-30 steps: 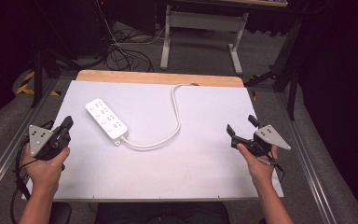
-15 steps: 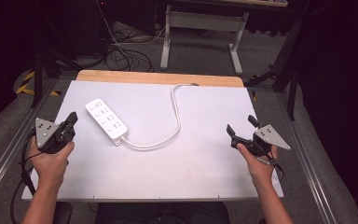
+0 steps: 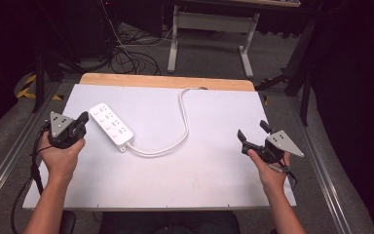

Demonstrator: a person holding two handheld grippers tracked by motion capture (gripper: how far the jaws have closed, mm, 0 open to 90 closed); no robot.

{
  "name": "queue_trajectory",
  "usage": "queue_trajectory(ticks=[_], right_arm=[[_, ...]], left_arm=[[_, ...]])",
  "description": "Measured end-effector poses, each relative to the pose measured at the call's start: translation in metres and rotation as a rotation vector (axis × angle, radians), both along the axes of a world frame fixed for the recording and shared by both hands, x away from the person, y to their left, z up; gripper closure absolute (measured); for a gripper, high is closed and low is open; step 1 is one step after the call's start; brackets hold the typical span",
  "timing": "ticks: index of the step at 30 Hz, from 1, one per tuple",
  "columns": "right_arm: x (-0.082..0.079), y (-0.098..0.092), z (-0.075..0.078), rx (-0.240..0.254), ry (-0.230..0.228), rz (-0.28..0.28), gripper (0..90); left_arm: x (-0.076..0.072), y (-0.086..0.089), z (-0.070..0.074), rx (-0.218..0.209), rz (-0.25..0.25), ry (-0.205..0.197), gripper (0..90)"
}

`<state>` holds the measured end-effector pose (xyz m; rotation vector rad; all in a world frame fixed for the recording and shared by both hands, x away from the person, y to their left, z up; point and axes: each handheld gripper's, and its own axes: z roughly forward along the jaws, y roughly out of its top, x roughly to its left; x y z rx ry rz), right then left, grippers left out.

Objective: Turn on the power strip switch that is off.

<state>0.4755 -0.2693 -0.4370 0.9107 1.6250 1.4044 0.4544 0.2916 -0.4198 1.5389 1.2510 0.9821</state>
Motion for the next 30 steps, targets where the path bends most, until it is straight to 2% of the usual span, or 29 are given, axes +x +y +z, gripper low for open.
queue_trajectory(ticks=[3, 13, 22, 24, 30], right_arm=[[0.0, 0.001, -0.001, -0.004, 0.005, 0.002, 11.7], [0.001, 0.003, -0.002, -0.009, 0.01, 0.007, 12.0], [0.002, 0.004, -0.003, -0.009, 0.016, 0.007, 12.5], [0.003, 0.005, -0.003, -0.009, 0.019, 0.012, 12.5], [0.003, 0.005, -0.003, -0.013, 0.022, 0.01, 12.5]], left_arm=[[0.009, -0.004, 0.001, 0.022, -0.01, 0.024, 90.0], [0.03, -0.004, 0.001, 0.02, -0.033, 0.127, 90.0], [0.047, -0.007, 0.0, 0.056, -0.038, 0.171, 90.0], [0.051, -0.006, -0.001, 0.058, -0.034, 0.194, 90.0], [0.066, 0.0, -0.009, 0.063, -0.033, 0.301, 90.0]])
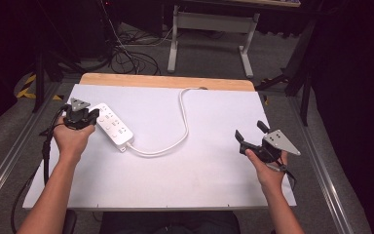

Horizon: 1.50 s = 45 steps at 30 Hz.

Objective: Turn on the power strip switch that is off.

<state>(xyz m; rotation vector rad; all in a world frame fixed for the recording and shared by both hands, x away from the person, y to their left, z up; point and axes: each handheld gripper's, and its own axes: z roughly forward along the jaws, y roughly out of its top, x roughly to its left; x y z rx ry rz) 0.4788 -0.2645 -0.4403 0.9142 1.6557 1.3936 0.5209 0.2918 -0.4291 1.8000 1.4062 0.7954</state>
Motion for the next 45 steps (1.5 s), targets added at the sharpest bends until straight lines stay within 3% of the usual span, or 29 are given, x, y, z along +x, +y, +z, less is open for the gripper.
queue_trajectory(ticks=[6, 9, 12, 18, 26, 43, 45], right_arm=[[0.0, 0.001, 0.0, 0.001, 0.001, 0.003, 12.5], [0.0, 0.0, 0.0, 0.001, 0.003, 0.001, 12.5], [0.0, 0.0, 0.0, 0.0, 0.007, -0.003, 12.5], [0.0, 0.001, -0.001, -0.001, 0.013, 0.001, 12.4], [-0.001, -0.001, 0.0, 0.013, 0.016, -0.002, 12.4], [-0.001, -0.002, 0.001, 0.033, 0.019, -0.003, 12.4], [-0.002, -0.002, 0.001, 0.034, 0.018, -0.003, 12.4]], left_arm=[[0.017, 0.001, -0.01, 0.013, -0.013, 0.098, 90.0], [0.023, 0.001, -0.013, 0.03, -0.024, 0.103, 90.0], [0.029, 0.003, -0.018, 0.021, -0.022, 0.129, 90.0], [0.031, 0.004, -0.024, 0.035, -0.028, 0.155, 90.0], [0.033, 0.003, -0.028, 0.036, -0.041, 0.166, 90.0], [0.034, 0.006, -0.032, 0.039, -0.051, 0.139, 90.0], [0.034, 0.005, -0.032, 0.054, -0.058, 0.138, 90.0]])
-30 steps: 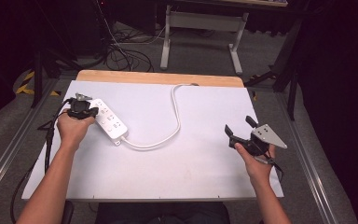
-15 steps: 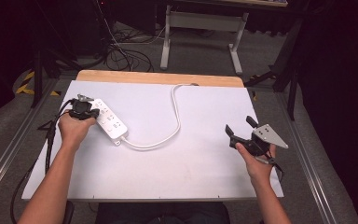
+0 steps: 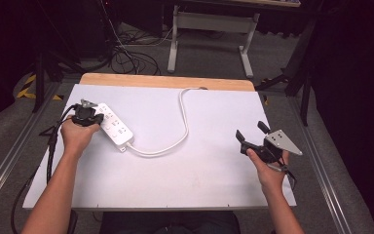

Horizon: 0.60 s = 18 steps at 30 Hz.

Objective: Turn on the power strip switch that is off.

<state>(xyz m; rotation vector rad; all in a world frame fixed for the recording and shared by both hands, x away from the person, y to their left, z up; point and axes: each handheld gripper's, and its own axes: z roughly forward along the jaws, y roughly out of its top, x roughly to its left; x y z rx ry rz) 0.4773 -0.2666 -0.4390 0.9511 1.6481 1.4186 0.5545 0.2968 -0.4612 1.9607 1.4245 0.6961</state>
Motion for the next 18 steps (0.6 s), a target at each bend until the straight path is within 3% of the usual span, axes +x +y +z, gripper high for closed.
queue_trajectory(ticks=[4, 8, 13, 18], right_arm=[[-0.0005, 0.0, 0.0002, 0.003, 0.001, -0.002, 12.4], [-0.0008, -0.0001, 0.0004, 0.009, -0.003, -0.004, 12.4], [-0.0004, -0.0002, 0.0003, 0.016, -0.001, -0.007, 12.4], [-0.0001, 0.0005, -0.0001, 0.013, 0.004, -0.003, 12.4]], left_arm=[[-0.0006, -0.0005, -0.0008, -0.015, 0.009, 0.006, 90.0], [-0.0004, 0.005, -0.0021, -0.074, 0.014, 0.008, 90.0], [-0.0008, 0.003, -0.0026, -0.057, 0.015, 0.005, 90.0], [-0.001, 0.0053, -0.0031, -0.087, 0.012, 0.014, 90.0]])
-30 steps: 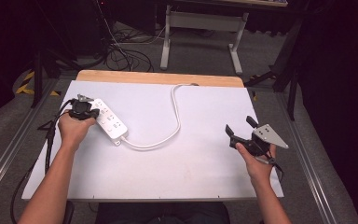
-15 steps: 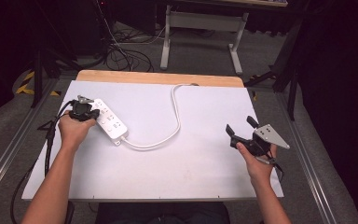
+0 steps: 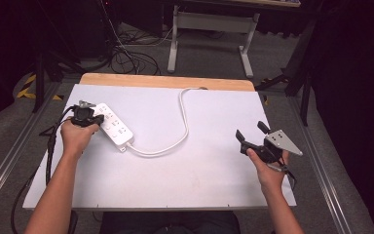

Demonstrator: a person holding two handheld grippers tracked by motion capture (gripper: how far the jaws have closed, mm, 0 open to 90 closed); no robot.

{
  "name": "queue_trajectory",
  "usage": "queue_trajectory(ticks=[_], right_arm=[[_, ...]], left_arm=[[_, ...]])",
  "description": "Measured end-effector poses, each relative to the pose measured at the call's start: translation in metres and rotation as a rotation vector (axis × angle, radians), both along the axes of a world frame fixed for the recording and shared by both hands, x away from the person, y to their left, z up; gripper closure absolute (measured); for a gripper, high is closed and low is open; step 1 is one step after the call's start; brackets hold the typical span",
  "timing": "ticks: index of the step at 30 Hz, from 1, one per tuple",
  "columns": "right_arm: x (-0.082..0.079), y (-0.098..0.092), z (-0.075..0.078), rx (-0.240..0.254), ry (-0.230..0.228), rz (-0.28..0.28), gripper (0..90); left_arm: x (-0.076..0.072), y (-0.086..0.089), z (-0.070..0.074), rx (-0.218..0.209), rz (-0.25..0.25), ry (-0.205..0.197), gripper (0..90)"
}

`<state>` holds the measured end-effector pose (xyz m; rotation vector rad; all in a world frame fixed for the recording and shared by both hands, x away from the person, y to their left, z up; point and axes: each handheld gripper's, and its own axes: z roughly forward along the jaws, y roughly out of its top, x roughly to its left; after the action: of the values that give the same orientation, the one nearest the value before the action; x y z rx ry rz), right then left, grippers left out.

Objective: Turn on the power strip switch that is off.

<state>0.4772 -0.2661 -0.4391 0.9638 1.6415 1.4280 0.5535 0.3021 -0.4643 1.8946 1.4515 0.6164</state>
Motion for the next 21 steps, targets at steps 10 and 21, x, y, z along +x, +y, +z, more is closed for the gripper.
queue_trajectory(ticks=[10, 21], right_arm=[[-0.0003, -0.0002, 0.0002, 0.004, -0.002, 0.002, 12.2], [-0.0001, -0.0005, 0.0008, 0.012, -0.002, 0.002, 12.2]], left_arm=[[0.0021, -0.0003, 0.001, 0.001, 0.02, 0.021, 90.0], [0.0017, 0.0002, 0.0014, -0.008, 0.021, 0.024, 90.0]])
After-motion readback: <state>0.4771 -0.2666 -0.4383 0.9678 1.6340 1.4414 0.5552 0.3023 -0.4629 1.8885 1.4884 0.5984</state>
